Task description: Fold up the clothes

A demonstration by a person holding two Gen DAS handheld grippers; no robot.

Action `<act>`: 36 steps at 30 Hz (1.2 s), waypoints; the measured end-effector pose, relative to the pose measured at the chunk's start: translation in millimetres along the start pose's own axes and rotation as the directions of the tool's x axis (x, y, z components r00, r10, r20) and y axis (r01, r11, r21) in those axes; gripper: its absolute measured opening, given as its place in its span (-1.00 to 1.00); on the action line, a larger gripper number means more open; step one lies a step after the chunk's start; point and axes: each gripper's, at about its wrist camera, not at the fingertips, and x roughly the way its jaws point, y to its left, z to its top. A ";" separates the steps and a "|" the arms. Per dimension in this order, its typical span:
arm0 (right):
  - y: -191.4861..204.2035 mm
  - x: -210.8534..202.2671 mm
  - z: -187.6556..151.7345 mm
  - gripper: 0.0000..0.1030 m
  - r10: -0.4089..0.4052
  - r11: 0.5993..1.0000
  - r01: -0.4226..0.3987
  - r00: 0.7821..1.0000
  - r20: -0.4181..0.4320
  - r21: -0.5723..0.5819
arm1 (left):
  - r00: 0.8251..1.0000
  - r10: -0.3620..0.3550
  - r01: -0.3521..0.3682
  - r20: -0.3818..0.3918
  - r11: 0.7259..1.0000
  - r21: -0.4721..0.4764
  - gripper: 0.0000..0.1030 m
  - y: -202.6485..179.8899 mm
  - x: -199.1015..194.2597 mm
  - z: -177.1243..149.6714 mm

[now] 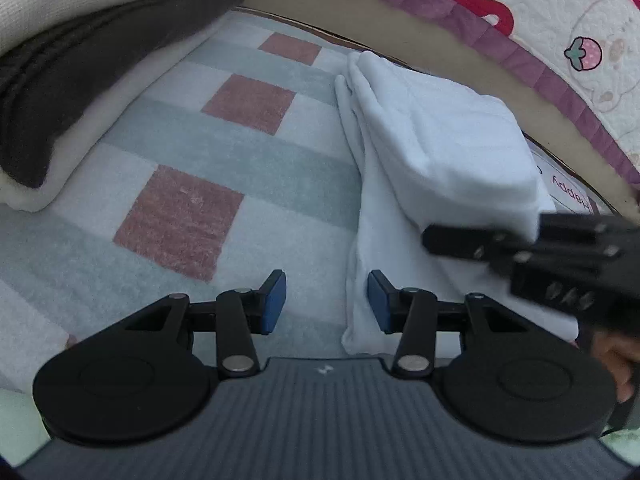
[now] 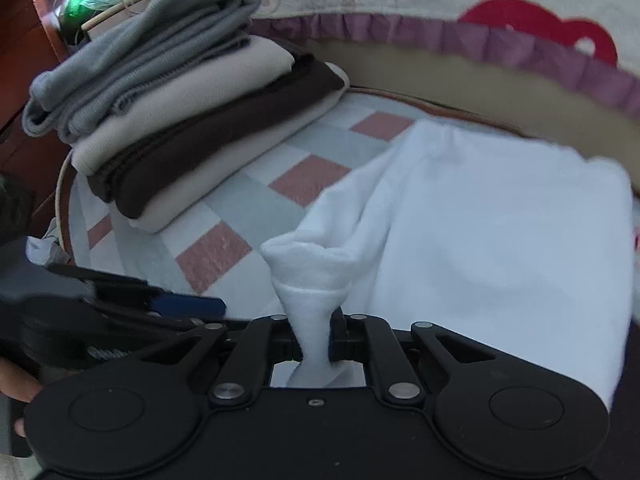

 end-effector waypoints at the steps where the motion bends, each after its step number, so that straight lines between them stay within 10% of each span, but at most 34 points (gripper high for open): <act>1: 0.6 3.0 -3.4 -0.80 -0.002 1.000 0.002 1.000 -0.002 0.006 | 1.000 -0.015 0.015 -0.005 1.000 -0.008 -0.14 1.0 0.5 0.4; 8: 11.2 5.4 -0.6 -0.50 0.004 1.000 -0.003 1.000 -0.031 0.021 | 0.992 -0.124 0.120 -0.020 0.983 -0.136 -0.14 18.1 2.7 4.0; 12: 13.4 -27.6 -11.3 -0.26 0.177 0.979 -0.179 0.984 0.020 0.100 | 0.995 -0.100 0.094 -0.024 0.978 -0.186 -0.11 27.6 3.4 6.1; 22: -28.2 -110.9 -69.9 -0.01 -0.200 0.979 0.200 0.980 0.001 -0.041 | 0.972 -0.188 0.210 0.144 0.965 -0.160 0.22 27.1 -34.2 20.8; 28: -48.1 -112.6 -106.5 0.06 -0.252 0.968 0.250 0.966 -0.067 -0.029 | 0.979 -0.174 0.188 0.108 0.973 -0.133 0.42 10.7 -11.7 17.5; 30: -46.2 -107.6 -109.2 0.06 -0.259 0.965 0.255 0.962 -0.081 -0.063 | 0.986 -0.149 0.158 0.078 0.980 -0.123 0.24 6.0 4.3 13.2; 32: -45.2 -104.1 -108.7 0.06 -0.278 0.959 0.273 0.958 -0.074 -0.071 | 0.993 -0.081 0.088 0.088 0.994 -0.069 -0.52 4.0 17.3 11.4; 36: -42.9 -101.5 -105.0 0.06 -0.304 0.951 0.302 0.952 -0.031 -0.059 | 0.992 -0.092 0.095 0.080 0.995 -0.028 -0.67 3.2 12.4 9.7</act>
